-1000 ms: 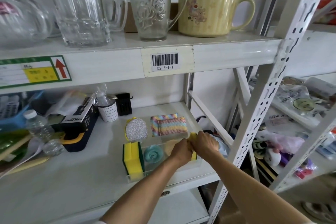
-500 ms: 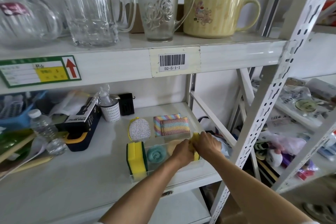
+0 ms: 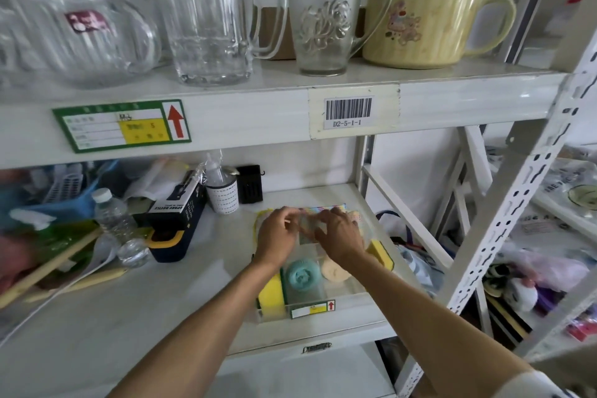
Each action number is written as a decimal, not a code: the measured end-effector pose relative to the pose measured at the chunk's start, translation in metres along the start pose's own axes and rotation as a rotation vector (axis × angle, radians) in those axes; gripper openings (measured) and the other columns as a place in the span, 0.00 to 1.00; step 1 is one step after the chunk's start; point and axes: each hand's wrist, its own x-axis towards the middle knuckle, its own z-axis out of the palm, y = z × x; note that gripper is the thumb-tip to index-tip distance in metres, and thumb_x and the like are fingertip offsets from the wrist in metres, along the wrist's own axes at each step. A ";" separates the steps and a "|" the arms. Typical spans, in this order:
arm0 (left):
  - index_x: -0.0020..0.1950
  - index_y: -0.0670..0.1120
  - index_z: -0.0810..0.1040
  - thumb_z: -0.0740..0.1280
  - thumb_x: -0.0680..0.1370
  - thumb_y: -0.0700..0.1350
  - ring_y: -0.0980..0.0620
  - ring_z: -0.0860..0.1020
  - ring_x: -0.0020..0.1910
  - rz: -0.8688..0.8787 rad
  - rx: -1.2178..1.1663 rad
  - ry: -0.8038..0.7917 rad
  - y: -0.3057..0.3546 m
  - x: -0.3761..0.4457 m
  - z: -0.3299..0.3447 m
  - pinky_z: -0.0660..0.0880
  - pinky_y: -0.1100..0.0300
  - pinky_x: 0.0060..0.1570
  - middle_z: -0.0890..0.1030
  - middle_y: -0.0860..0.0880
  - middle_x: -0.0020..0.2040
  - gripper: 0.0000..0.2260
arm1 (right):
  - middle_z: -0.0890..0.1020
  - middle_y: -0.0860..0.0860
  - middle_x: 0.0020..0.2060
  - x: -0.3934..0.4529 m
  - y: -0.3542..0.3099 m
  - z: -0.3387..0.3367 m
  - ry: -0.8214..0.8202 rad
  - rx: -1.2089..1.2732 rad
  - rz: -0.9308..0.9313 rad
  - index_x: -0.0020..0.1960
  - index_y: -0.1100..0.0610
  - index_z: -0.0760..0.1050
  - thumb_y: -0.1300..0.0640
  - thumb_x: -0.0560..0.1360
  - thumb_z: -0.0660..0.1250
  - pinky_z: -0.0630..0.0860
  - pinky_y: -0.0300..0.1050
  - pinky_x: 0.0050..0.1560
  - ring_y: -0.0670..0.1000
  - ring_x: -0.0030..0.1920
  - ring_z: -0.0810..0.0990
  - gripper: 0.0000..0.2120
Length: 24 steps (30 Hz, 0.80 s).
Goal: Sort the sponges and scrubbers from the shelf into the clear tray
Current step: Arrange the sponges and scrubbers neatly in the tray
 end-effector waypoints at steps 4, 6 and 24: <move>0.58 0.43 0.79 0.66 0.77 0.41 0.45 0.80 0.56 -0.122 0.172 0.099 -0.028 0.017 -0.034 0.74 0.56 0.55 0.80 0.43 0.58 0.11 | 0.76 0.56 0.60 0.023 -0.017 0.006 -0.082 0.048 -0.012 0.67 0.55 0.72 0.55 0.76 0.65 0.72 0.48 0.57 0.58 0.59 0.77 0.19; 0.63 0.44 0.76 0.68 0.76 0.48 0.43 0.78 0.59 -0.215 0.261 0.053 -0.040 0.024 -0.044 0.74 0.53 0.58 0.77 0.41 0.61 0.16 | 0.75 0.56 0.63 0.032 -0.026 0.013 -0.126 0.048 -0.030 0.69 0.55 0.70 0.53 0.77 0.64 0.72 0.48 0.58 0.58 0.61 0.76 0.21; 0.58 0.42 0.81 0.65 0.74 0.35 0.43 0.80 0.55 -0.241 0.363 -0.125 -0.063 0.035 -0.037 0.75 0.55 0.51 0.84 0.41 0.55 0.14 | 0.72 0.60 0.61 0.063 -0.045 0.056 -0.197 0.129 0.127 0.62 0.62 0.74 0.57 0.75 0.62 0.73 0.50 0.55 0.61 0.58 0.76 0.17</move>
